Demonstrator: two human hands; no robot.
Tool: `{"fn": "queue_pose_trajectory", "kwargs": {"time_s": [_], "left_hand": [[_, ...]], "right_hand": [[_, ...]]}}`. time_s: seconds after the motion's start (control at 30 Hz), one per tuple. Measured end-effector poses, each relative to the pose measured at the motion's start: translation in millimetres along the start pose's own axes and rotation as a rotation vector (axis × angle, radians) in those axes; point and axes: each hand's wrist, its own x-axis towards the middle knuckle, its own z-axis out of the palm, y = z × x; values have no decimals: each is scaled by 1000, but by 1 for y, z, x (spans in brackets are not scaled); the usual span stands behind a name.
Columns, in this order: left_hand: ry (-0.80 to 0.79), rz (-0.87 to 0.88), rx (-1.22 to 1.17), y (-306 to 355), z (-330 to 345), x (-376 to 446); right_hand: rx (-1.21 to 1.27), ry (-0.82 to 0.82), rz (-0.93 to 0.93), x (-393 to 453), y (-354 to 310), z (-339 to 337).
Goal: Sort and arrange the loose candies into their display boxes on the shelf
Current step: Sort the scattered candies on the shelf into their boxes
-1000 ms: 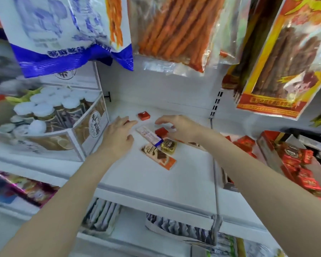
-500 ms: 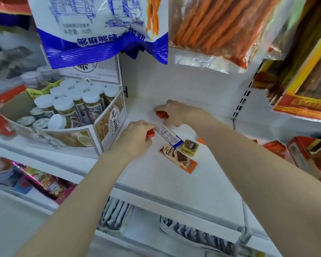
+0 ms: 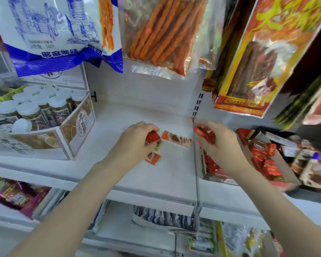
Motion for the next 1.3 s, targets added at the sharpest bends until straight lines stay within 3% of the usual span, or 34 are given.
{"fn": "queue_pose_trajectory", "kwargs": {"time_s": [0.1,0.23,0.3,0.67,0.83,1.0,1.1,1.3], "left_hand": [[-16,85,-76,34,14,4],[-90,143,-106,65,38,12],[-125,158,-103,78,49,15],[-159,274,53,109,95,21],[-166,211,132,99,100,33],[-134,183,104,94,93,31],[-70,152,129,81,76,27],[-48,-132,269,26,37,21]], "right_hand": [[9,103,178,-6,32,-23],[14,-44,260,-14,55,-25],[12,-32,278,-18,61,-27],[-168,-157,111,-45,74,-47],[-158,-225,36,-50,79,-45],[-89,-40,14,-44,67,-45],[-52,-46,-24,-36,50,-38],[-95,-179,-128,-8,19,6]]}}
